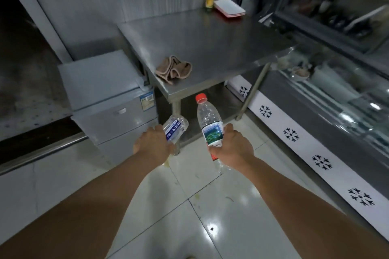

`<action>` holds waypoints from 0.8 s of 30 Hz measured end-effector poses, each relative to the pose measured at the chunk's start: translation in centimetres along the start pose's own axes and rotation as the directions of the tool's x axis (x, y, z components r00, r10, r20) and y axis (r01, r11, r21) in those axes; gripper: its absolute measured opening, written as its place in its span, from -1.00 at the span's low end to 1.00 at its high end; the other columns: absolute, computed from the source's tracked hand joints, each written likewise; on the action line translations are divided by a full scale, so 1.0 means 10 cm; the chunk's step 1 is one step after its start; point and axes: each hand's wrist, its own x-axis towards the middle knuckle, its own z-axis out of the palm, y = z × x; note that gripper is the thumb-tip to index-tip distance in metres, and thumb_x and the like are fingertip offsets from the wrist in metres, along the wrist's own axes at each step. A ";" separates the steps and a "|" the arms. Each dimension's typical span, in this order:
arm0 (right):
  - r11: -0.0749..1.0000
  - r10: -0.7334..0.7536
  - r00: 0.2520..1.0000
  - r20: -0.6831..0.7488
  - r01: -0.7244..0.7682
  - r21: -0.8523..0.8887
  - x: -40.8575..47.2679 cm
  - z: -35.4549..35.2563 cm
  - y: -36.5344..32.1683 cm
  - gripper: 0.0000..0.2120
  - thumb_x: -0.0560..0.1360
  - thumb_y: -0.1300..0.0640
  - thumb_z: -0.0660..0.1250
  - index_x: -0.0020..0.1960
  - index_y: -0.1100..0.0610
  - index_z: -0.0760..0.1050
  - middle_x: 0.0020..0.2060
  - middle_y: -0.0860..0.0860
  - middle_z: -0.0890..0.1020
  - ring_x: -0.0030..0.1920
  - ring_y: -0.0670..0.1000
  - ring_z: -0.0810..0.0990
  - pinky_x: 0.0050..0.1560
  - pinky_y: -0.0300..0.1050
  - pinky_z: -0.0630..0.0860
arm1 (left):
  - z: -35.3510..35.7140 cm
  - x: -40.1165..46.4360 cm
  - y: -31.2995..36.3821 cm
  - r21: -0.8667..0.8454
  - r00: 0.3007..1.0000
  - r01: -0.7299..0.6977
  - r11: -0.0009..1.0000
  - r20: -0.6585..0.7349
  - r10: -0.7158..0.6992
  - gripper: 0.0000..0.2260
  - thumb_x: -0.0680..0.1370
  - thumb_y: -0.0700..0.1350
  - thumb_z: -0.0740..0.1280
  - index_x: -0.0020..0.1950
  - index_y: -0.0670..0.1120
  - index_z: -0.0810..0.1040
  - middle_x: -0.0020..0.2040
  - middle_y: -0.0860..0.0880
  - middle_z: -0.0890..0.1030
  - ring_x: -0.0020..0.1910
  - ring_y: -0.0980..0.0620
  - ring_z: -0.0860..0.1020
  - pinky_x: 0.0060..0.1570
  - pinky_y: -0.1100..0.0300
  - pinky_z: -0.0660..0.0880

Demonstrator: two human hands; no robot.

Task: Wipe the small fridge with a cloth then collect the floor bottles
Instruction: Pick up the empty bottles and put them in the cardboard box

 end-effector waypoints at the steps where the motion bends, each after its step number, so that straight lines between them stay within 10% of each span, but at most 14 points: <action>1: 1.000 0.004 1.000 -0.020 -0.004 -0.005 -0.06 -0.13 0.03 -0.38 0.37 -0.22 0.41 0.21 0.09 0.23 0.00 0.02 0.53 -0.10 -0.01 0.51 -0.18 -0.19 0.39 | -0.09 -0.04 0.09 -0.002 1.000 -0.022 1.000 -0.009 0.022 -0.53 0.49 0.08 0.31 0.26 -0.16 0.32 0.15 -0.17 0.50 0.06 -0.12 0.53 -0.04 0.08 0.47; 12: 0.971 0.238 0.954 -0.182 -0.241 0.005 -0.88 -1.10 0.28 -0.44 0.35 -0.15 0.38 0.19 0.12 0.28 0.01 0.07 0.58 -0.01 0.10 0.58 -0.13 -0.11 0.46 | -0.69 -0.47 0.74 0.033 0.954 -0.298 0.954 0.005 0.298 -0.59 0.51 0.07 0.28 0.21 -0.15 0.31 0.17 -0.17 0.50 0.11 -0.13 0.52 -0.01 0.10 0.46; 24: 0.730 0.666 0.676 -0.316 -0.678 0.089 -3.10 -1.45 0.65 -0.43 0.36 -0.14 0.39 0.19 0.13 0.25 0.01 0.07 0.57 -0.05 0.11 0.55 -0.23 -0.12 0.38 | -0.69 -1.57 1.66 0.111 0.594 -0.802 0.587 0.057 0.802 -0.59 0.44 0.08 0.32 0.16 -0.14 0.39 0.13 -0.15 0.55 0.08 -0.15 0.54 -0.10 0.12 0.44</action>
